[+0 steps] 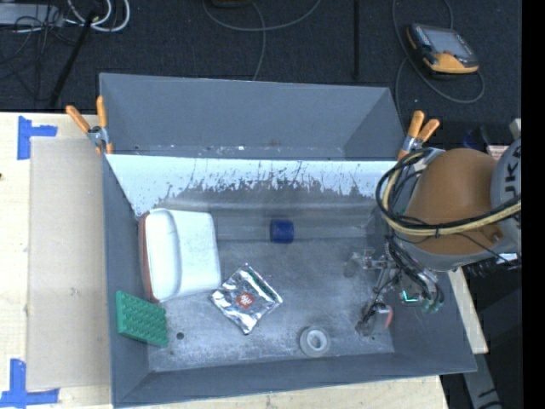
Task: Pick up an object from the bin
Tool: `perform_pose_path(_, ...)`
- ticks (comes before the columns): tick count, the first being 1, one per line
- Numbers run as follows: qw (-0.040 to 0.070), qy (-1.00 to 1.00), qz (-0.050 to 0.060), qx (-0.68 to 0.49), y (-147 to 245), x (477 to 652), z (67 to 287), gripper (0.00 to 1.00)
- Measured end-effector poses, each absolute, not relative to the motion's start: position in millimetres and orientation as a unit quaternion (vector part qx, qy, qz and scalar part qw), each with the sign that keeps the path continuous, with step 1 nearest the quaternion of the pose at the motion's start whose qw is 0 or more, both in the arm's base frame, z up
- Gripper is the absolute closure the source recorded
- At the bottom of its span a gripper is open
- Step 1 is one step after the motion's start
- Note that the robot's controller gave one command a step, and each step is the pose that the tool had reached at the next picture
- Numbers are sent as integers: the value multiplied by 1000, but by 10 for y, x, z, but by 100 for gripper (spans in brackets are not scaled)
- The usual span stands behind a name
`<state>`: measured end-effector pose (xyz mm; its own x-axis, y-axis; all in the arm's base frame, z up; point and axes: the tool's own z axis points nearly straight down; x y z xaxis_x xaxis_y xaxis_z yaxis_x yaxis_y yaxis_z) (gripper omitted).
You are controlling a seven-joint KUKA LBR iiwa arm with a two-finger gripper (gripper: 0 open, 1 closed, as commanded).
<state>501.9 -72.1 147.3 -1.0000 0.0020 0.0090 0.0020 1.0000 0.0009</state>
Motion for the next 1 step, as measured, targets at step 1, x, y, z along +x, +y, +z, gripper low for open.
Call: perform_pose_path(1, 4, -981, -1, 193, -1424, 4963, 723, 0)
